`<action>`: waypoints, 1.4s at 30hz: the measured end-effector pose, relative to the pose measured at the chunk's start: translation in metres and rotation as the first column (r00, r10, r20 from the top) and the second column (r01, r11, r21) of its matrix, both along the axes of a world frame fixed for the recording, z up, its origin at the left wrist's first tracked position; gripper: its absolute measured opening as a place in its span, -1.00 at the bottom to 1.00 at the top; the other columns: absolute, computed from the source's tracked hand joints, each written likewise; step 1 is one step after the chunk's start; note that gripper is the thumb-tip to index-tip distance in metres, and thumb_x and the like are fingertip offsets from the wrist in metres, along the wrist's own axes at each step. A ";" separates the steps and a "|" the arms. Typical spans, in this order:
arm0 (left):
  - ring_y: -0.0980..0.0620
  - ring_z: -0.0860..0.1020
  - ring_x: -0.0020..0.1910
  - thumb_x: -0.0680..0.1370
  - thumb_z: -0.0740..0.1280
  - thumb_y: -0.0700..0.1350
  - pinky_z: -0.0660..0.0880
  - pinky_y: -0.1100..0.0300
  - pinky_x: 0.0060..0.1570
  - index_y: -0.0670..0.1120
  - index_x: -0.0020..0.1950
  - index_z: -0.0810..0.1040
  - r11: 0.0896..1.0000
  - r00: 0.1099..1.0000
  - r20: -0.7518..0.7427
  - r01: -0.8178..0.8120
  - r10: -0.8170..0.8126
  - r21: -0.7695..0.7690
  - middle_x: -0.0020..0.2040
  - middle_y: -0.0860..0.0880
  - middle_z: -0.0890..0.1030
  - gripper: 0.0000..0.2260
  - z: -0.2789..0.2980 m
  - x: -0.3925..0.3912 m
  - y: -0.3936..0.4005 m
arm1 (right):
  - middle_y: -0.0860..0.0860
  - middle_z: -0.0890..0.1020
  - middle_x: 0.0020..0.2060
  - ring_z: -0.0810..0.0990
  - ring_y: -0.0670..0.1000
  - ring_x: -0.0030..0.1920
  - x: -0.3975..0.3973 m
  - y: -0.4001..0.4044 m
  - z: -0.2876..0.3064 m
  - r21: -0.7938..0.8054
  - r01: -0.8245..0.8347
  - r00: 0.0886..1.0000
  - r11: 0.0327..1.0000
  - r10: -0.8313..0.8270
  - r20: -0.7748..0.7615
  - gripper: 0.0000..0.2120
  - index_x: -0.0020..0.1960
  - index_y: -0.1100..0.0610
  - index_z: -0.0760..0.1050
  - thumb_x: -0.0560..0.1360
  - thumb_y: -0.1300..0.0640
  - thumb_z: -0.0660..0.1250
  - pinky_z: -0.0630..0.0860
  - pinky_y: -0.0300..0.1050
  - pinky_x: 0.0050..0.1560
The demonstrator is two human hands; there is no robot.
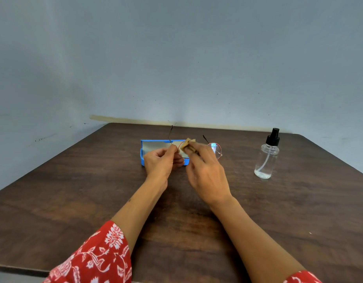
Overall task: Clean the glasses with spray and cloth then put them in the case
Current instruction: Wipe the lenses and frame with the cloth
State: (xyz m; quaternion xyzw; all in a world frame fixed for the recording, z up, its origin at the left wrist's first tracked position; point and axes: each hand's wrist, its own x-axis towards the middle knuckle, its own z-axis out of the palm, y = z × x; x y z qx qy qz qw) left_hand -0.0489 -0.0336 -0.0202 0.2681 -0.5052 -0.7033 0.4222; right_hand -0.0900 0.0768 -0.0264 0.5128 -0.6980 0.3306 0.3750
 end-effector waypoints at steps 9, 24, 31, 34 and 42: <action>0.02 0.59 -0.50 0.42 0.36 -0.28 0.59 0.21 -0.41 -0.23 -0.34 0.59 1.000 1.000 0.004 0.010 -0.010 0.014 -0.52 -0.06 0.58 -0.87 -0.001 0.000 -0.002 | 0.26 0.61 0.03 0.62 0.22 0.02 -0.002 -0.001 0.003 -0.037 0.111 0.994 0.993 -0.111 0.016 -0.66 0.08 0.36 0.58 0.31 0.49 0.39 0.62 -0.07 -0.25; 0.02 0.56 -0.53 0.42 0.35 -0.29 0.56 0.23 -0.45 -0.23 -0.38 0.58 1.000 1.000 -0.022 0.021 -0.021 0.005 -0.53 -0.06 0.56 -0.84 -0.001 -0.002 -0.004 | 0.22 0.63 -0.02 0.63 0.20 -0.03 -0.001 -0.004 0.001 -0.049 0.059 0.998 0.997 -0.059 -0.009 -0.72 0.03 0.32 0.61 0.32 0.43 0.36 0.59 -0.11 -0.33; 0.04 0.53 -0.56 0.42 0.35 -0.31 0.56 0.24 -0.47 -0.24 -0.37 0.56 1.000 1.000 -0.030 0.003 -0.002 0.029 -0.56 -0.04 0.54 -0.84 0.001 -0.002 -0.006 | 0.14 0.65 -0.09 0.61 0.10 -0.06 -0.005 -0.001 -0.001 -0.041 0.072 0.997 0.997 -0.071 0.036 -0.76 -0.09 0.27 0.64 0.26 0.42 0.44 0.59 -0.15 -0.31; 0.03 0.55 -0.54 0.41 0.36 -0.30 0.57 0.22 -0.44 -0.24 -0.38 0.58 1.000 1.000 -0.024 0.017 -0.017 0.015 -0.55 -0.06 0.55 -0.84 0.000 -0.002 -0.004 | 0.22 0.61 0.02 0.55 0.13 0.07 -0.006 -0.002 0.001 -0.087 0.122 0.992 0.989 -0.118 0.050 -0.67 0.07 0.32 0.59 0.31 0.46 0.40 0.60 -0.11 -0.27; 0.06 0.54 -0.56 0.42 0.35 -0.30 0.55 0.25 -0.49 -0.21 -0.40 0.56 1.000 0.999 -0.014 -0.029 0.029 -0.005 -0.57 -0.02 0.55 -0.82 -0.001 -0.002 -0.008 | 0.14 0.64 -0.06 0.64 0.15 -0.06 -0.001 -0.002 -0.004 0.026 -0.047 0.998 0.999 0.046 0.041 -0.71 -0.04 0.28 0.63 0.25 0.43 0.42 0.62 -0.08 -0.23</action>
